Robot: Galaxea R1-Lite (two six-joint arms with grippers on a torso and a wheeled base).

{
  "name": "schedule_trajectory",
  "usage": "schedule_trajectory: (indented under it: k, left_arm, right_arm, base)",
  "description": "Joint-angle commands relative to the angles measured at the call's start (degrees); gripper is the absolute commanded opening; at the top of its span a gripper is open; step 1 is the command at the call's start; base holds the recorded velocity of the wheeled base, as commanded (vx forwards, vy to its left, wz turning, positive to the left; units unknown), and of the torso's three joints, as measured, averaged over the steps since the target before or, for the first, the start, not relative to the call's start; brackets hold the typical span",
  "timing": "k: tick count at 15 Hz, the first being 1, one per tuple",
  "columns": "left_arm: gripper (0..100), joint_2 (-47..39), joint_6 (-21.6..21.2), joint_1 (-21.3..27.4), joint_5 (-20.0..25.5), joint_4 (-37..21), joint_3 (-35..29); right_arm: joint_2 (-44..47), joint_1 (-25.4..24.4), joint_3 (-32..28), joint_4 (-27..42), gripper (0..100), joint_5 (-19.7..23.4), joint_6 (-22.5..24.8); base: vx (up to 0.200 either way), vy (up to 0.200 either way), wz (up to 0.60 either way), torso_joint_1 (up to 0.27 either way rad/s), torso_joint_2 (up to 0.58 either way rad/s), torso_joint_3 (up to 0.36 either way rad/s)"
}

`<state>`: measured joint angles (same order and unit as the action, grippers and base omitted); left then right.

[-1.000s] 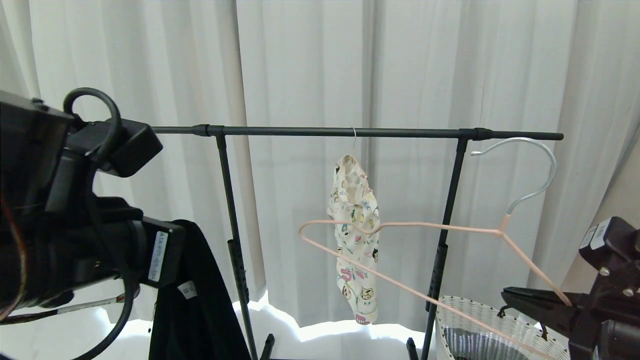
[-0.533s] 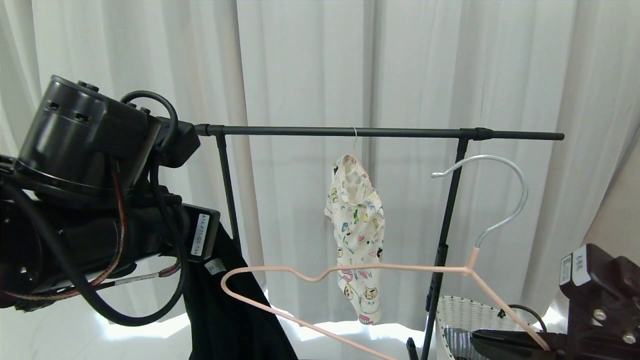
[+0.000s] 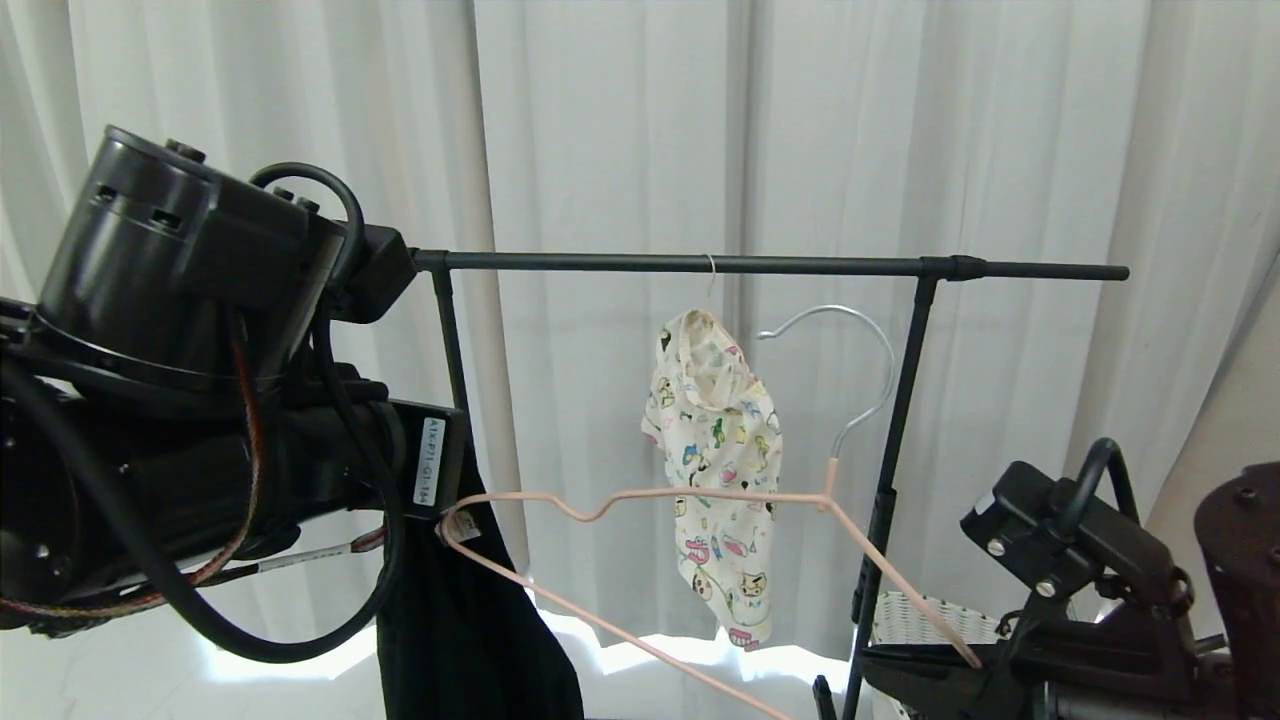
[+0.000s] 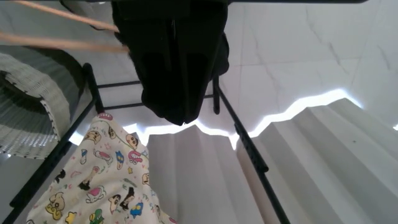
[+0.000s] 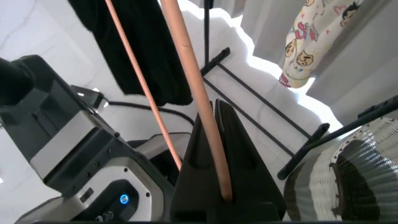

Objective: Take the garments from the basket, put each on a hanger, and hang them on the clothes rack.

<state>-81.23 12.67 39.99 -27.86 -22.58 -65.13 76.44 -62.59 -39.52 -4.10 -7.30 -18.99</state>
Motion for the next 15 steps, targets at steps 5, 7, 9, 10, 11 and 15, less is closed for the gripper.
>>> schedule_trajectory:
  k: [5,7,9,10,11,15]
  left_arm:
    - [0,0.19,-0.01,0.18,-0.01,-0.01,0.01]
    - [0,0.28,-0.01,1.06,-0.09,-0.01,-0.17]
    - [0,0.63,-0.01,1.68,-0.09,0.08,-0.43]
    - [0,0.72,0.17,2.38,-0.09,0.08,-0.96]
    - [0,0.81,0.87,3.08,-0.09,0.08,-1.4]
    - [0,0.81,2.98,7.3,-0.01,0.08,-2.72]
  right_arm:
    - [2.23,-0.17,-3.37,-0.03,0,0.36,0.01]
    - [4.16,-0.17,-4.51,-0.12,0,0.27,0.01]
    - [6.45,-0.17,-5.39,-1.18,0,0.27,0.01]
    - [8.47,-0.34,-5.65,-3.02,0,0.27,0.01]
    - [9.87,-0.61,-6.09,-4.17,0,0.27,0.01]
    - [13.74,-2.72,-8.64,-5.31,0,0.18,-0.17]
  base:
    - [0.0,0.0,0.0,0.0,0.0,0.0]
    - [0.0,0.0,0.0,0.0,0.0,0.0]
    - [0.0,0.0,0.0,0.0,0.0,0.0]
    - [0.0,0.0,0.0,0.0,0.0,0.0]
    - [0.0,0.0,0.0,0.0,0.0,0.0]
    - [0.0,0.0,0.0,0.0,0.0,0.0]
